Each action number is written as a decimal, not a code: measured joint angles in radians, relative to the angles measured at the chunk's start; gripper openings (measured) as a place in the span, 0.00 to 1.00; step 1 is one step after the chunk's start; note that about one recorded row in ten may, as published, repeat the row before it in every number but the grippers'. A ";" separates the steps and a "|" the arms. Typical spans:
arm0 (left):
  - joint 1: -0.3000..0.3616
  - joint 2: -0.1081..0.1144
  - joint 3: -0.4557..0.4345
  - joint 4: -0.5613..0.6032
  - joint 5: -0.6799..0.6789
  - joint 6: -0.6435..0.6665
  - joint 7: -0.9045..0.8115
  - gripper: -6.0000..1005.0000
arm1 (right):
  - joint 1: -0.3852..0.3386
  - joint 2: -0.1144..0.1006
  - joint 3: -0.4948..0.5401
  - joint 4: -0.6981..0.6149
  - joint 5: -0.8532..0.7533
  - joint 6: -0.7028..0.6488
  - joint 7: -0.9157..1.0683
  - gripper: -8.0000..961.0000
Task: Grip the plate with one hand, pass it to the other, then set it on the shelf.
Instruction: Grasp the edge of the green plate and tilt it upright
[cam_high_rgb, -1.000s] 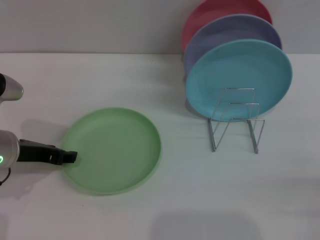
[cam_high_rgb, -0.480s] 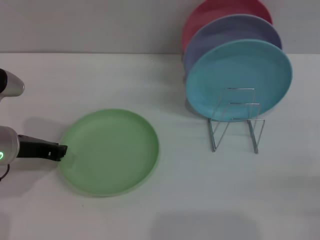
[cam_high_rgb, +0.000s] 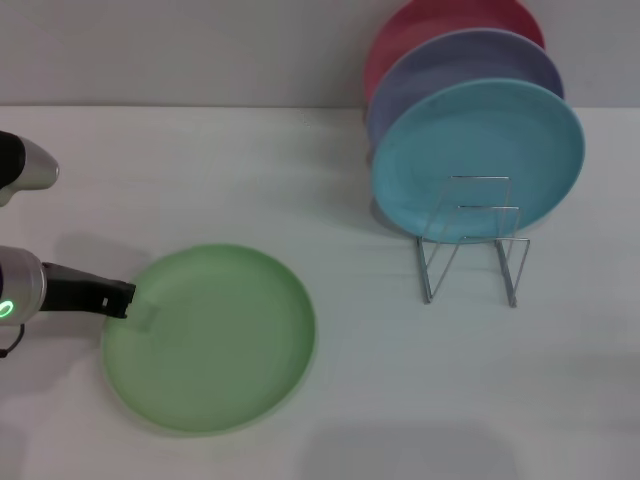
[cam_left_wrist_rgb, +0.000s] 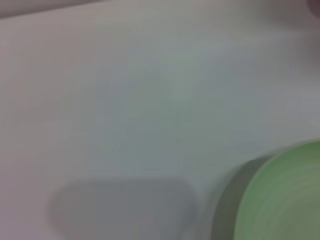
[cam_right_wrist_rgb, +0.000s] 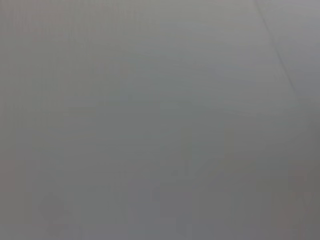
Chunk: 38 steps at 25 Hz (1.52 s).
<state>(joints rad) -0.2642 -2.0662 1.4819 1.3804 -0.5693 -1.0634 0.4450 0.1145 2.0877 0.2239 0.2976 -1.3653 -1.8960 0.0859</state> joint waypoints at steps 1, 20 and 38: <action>0.002 0.000 0.003 0.009 0.001 0.001 0.000 0.05 | 0.000 0.000 0.000 0.000 0.000 0.000 0.000 0.87; 0.039 0.002 0.004 0.205 -0.004 -0.004 0.011 0.04 | 0.040 0.000 -0.092 0.004 -0.003 -0.069 -0.007 0.87; 0.018 0.002 0.001 0.293 0.006 0.008 0.008 0.04 | 0.374 -0.036 -0.118 -0.015 -0.298 -0.041 0.147 0.86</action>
<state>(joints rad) -0.2463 -2.0644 1.4832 1.6734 -0.5634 -1.0557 0.4527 0.4888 2.0521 0.1057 0.2827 -1.6634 -1.9369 0.2325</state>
